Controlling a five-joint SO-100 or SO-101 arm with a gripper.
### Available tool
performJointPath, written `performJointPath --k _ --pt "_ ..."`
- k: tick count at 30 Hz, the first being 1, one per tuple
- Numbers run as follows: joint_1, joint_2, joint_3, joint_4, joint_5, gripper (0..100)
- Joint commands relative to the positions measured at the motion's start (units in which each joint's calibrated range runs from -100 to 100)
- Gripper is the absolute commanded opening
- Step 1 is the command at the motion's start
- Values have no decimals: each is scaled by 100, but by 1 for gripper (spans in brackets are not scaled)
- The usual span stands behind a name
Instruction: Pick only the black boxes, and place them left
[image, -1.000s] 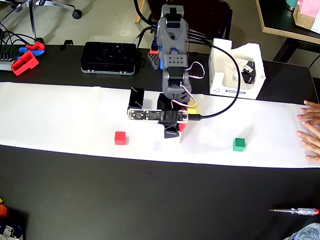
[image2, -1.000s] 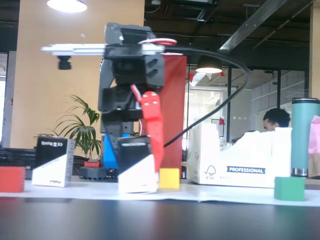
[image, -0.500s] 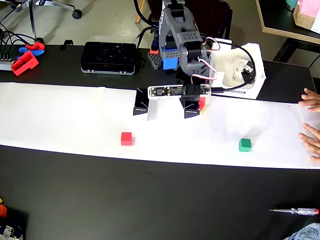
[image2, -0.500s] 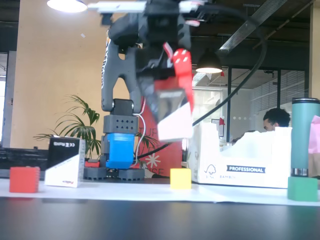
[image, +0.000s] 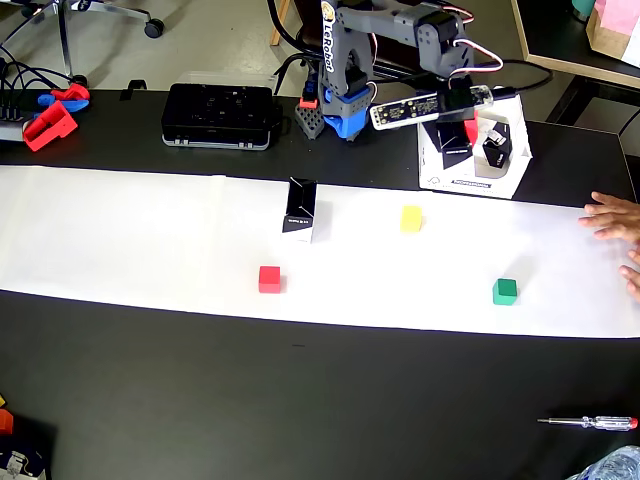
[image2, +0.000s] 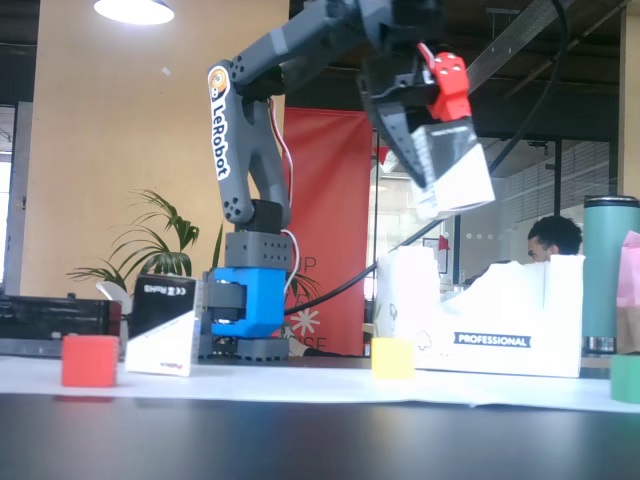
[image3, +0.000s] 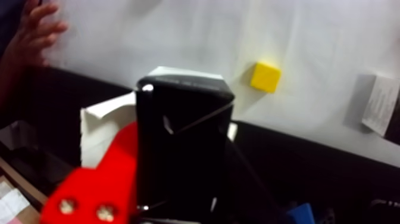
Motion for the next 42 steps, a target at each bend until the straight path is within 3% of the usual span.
performJointPath --k 1,14,22,28,31,37,42 --pt "-915 -547 -594 40 -332 10" --pt "-2777 -500 70 120 -995 10" --pt "-2873 -199 735 152 -1127 23" --pt "-2933 591 -187 716 -1132 24" --pt "-2873 781 -683 724 -1085 26" --pt "-2613 717 -922 732 -721 43" --pt "-1851 267 -860 732 -100 44"
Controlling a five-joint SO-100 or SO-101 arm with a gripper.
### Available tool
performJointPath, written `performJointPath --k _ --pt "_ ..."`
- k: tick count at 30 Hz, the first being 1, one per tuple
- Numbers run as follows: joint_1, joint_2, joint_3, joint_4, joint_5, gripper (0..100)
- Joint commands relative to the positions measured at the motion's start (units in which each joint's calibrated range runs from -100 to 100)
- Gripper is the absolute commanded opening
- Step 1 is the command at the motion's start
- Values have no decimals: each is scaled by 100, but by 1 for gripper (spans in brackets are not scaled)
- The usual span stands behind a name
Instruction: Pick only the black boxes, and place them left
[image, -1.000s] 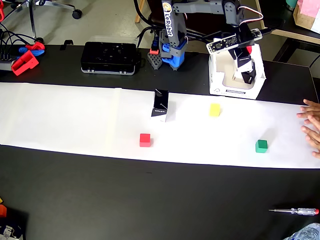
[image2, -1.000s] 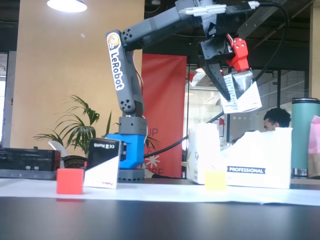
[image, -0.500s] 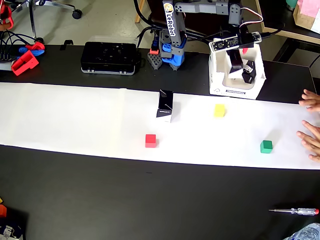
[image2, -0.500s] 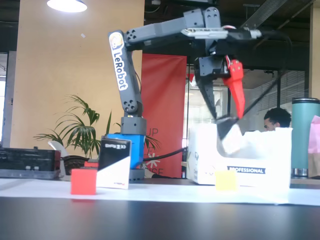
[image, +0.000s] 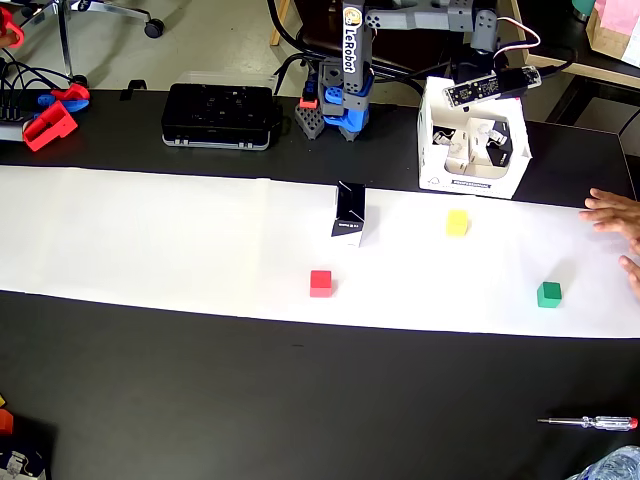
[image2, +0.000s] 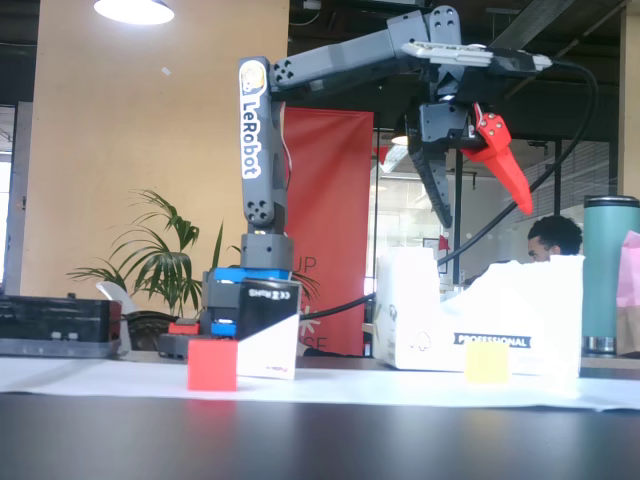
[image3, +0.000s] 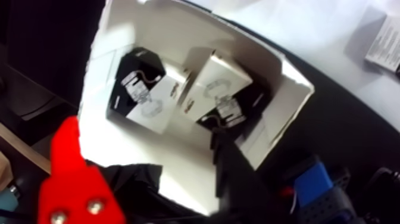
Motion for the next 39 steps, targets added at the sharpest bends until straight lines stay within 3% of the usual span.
performJointPath --k 1,13,20,27,39 --pt "793 -698 -454 56 555 44" --pt "4189 -990 -499 48 2087 44" --pt "5670 -927 -437 32 2534 44" --pt "6112 -927 281 -127 2497 44" --pt "5938 -919 1664 -1828 1987 44"
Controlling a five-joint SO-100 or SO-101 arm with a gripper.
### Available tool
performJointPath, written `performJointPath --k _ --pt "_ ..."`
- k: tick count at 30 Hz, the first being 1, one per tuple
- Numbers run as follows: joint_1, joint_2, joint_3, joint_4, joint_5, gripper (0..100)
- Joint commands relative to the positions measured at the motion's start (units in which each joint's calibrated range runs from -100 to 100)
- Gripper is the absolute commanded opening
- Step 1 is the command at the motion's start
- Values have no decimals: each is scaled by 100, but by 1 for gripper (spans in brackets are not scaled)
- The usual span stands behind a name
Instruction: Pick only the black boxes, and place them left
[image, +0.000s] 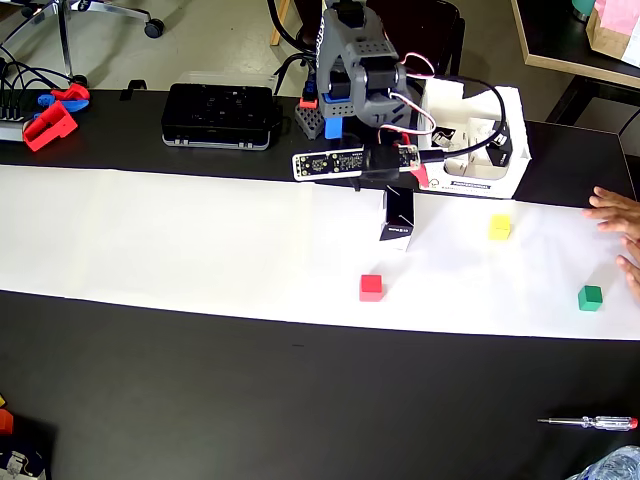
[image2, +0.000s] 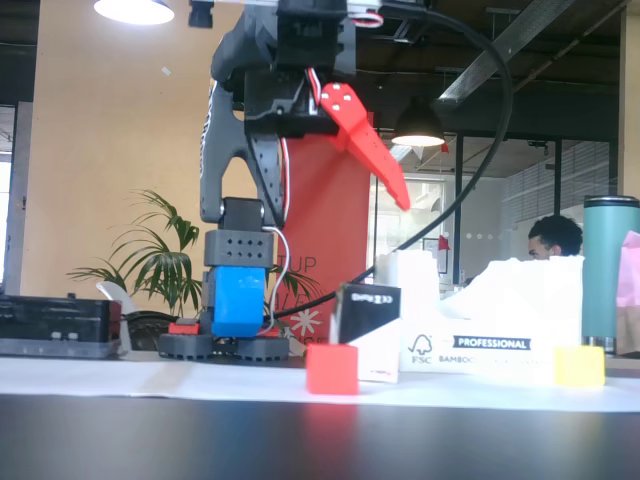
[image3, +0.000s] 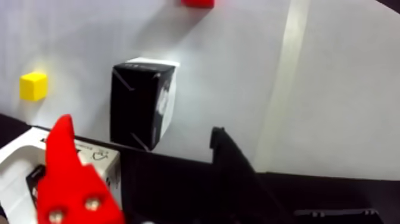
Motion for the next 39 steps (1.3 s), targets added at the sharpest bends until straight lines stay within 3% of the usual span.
performJointPath --k 1,10,21,32,35,39 --pt "-268 -443 67 -456 -330 44" --pt "-935 -230 377 -654 -856 43" --pt "-1620 1374 -935 -654 -1440 43" --pt "-2321 2488 -1857 -654 -1503 43" --pt "-2365 2662 -1857 -654 -1503 37" --pt "-2399 2836 -1936 -654 -1509 21"
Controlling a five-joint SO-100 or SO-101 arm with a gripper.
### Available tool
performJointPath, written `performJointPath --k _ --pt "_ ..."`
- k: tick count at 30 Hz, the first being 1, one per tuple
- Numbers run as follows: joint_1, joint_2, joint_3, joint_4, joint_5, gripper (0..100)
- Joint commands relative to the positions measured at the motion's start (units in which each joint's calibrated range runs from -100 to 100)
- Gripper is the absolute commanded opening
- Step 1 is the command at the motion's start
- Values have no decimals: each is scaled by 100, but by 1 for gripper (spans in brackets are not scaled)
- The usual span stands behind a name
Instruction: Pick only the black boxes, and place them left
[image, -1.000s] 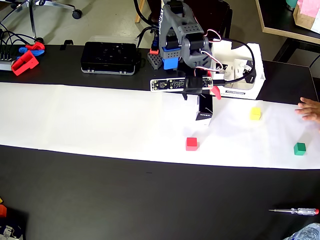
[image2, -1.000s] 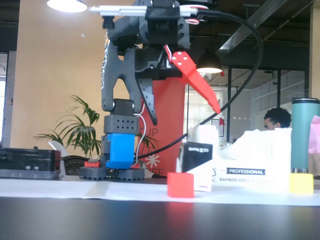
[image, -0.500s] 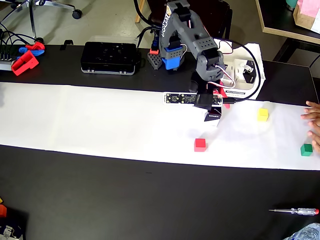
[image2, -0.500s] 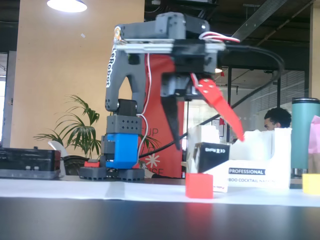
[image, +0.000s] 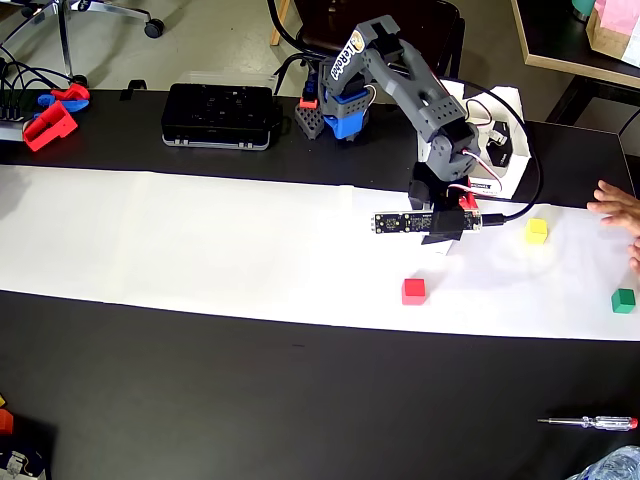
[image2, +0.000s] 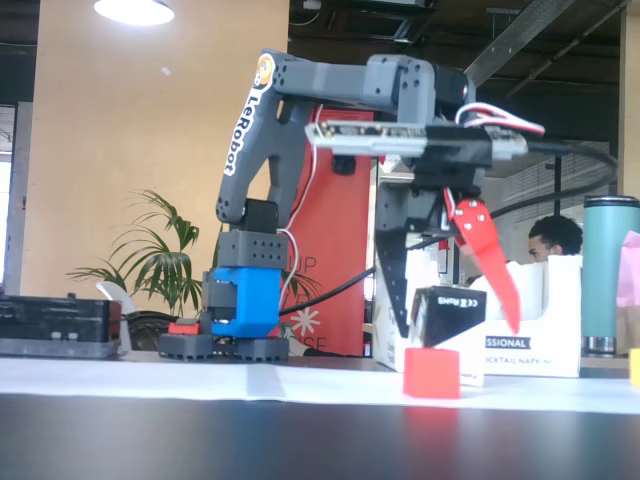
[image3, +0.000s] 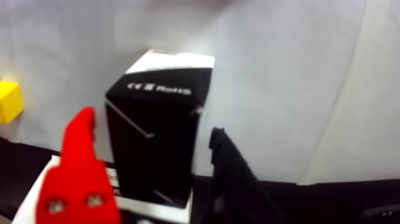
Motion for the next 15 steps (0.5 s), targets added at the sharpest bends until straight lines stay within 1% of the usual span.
performJointPath --k 1,4,12,15 --pt "-98 -61 -701 -72 -48 17" --pt "-185 65 -967 -72 -48 11" --pt "-609 49 -1552 16 -48 10" --pt "-687 -148 -2004 310 -48 10"
